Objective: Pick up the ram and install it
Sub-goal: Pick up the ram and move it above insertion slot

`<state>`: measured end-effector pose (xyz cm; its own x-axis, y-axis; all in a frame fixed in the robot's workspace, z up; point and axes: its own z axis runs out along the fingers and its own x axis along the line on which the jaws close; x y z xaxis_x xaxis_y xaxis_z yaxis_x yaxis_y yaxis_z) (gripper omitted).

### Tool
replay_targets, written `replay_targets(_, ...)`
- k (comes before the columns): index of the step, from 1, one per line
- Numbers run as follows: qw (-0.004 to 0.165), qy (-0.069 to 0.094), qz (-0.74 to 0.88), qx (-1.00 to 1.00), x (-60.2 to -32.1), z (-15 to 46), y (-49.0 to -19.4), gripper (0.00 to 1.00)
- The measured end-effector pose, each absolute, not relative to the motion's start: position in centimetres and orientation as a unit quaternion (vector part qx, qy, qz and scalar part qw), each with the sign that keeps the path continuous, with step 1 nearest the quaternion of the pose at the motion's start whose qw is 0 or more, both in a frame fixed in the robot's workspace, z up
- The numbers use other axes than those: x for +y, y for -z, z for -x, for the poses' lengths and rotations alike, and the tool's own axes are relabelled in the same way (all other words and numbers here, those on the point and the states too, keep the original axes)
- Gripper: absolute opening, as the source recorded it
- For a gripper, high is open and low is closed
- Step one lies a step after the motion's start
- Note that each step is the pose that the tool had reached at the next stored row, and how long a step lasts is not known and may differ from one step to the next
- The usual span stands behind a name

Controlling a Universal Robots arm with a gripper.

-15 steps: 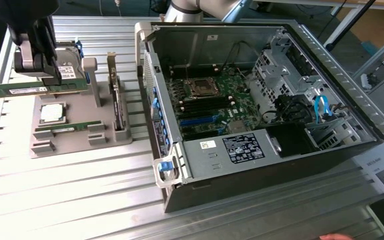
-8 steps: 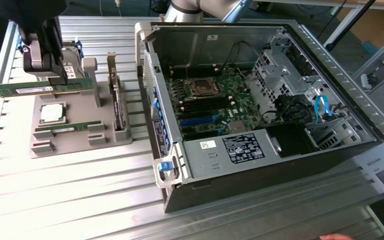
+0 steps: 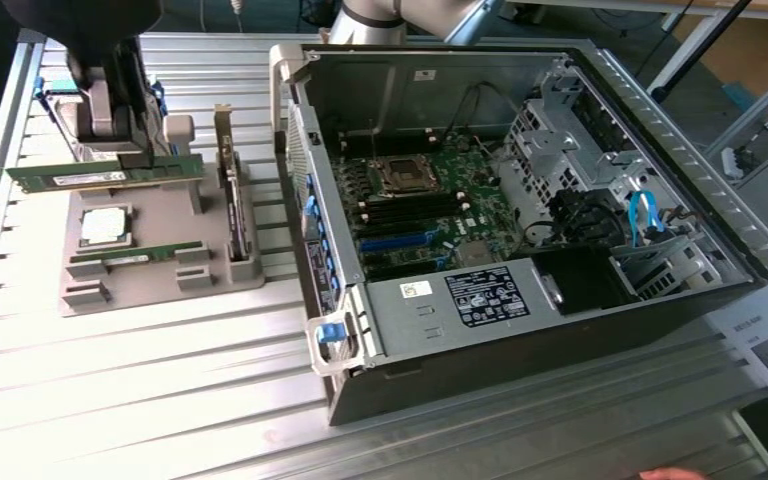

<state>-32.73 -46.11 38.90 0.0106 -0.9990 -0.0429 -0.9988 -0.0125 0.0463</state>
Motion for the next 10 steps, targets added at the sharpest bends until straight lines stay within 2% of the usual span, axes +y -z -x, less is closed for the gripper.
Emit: replay_targets(10, 0.002, 0.032, -0.711, -0.703, -46.1, 30.7, -38.9, 0.12)
